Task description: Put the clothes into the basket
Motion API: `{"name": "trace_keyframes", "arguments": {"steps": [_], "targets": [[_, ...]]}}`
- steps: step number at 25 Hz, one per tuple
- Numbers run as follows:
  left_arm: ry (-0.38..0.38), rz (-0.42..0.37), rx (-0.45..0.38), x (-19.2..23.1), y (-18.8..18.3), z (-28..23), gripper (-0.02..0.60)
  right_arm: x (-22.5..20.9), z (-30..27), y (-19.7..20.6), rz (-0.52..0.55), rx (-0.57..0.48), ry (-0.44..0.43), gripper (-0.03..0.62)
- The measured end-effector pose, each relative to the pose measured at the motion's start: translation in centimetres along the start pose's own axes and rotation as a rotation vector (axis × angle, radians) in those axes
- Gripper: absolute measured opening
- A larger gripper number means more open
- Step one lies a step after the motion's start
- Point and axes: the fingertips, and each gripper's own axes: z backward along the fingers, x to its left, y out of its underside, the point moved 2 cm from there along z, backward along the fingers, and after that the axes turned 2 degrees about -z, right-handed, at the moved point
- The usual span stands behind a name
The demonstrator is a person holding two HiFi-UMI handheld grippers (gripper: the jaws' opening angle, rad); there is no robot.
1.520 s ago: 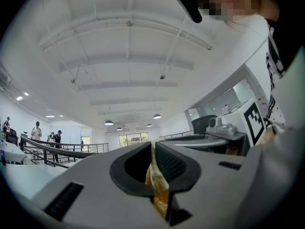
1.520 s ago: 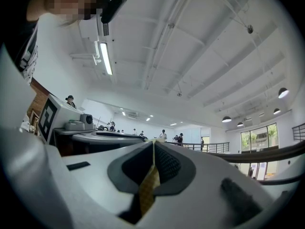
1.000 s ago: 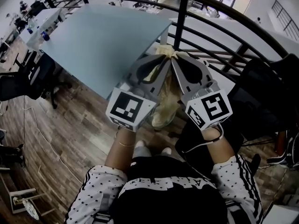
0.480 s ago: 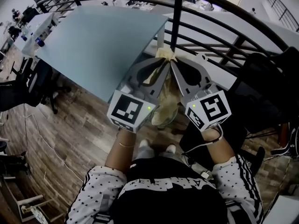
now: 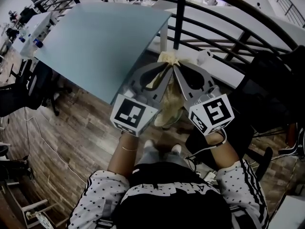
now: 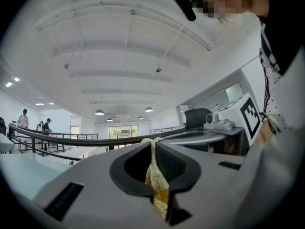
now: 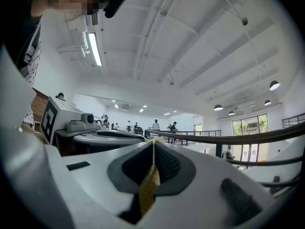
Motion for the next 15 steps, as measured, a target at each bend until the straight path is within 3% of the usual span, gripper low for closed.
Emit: {"name": "trace_keyframes", "arguments": {"steps": [15], "targets": [[0.049, 0.017, 0.042, -0.1, 3.9, -1.4, 0.038, -1.1, -0.4, 3.8, -0.027, 0.073, 0.01, 0.031]]}}
